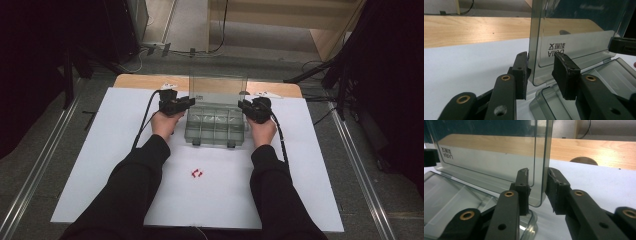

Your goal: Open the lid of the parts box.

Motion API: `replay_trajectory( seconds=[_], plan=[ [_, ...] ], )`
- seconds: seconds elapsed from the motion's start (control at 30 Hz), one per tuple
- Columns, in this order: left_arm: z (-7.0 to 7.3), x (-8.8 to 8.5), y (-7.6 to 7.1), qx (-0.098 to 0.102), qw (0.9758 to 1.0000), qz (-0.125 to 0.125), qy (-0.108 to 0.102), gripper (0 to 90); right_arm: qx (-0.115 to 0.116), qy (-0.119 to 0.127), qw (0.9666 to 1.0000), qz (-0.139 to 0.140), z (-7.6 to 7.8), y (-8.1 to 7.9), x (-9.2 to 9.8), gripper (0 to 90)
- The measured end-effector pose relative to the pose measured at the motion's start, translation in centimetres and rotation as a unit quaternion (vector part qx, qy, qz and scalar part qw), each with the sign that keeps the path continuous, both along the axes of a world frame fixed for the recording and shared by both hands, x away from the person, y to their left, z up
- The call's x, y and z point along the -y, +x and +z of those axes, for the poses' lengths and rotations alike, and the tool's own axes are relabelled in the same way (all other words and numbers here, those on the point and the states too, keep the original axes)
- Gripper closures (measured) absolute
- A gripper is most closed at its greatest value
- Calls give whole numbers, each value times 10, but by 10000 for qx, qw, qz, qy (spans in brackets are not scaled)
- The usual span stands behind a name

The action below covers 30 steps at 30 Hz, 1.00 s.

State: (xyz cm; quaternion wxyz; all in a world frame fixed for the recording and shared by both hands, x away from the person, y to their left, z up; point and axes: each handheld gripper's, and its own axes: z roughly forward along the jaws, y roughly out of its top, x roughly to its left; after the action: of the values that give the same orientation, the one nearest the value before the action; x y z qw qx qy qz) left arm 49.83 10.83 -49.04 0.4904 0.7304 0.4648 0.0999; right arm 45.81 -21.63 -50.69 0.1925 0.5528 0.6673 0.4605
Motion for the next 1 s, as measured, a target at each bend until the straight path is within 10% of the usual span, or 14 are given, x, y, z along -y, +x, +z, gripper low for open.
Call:
replay_trajectory(
  seconds=[1.0],
  plan=[
    [-17,8,6,-215,9994,262,-22,632,-440,548,9975,-125,-11,7,6,734]
  ],
)
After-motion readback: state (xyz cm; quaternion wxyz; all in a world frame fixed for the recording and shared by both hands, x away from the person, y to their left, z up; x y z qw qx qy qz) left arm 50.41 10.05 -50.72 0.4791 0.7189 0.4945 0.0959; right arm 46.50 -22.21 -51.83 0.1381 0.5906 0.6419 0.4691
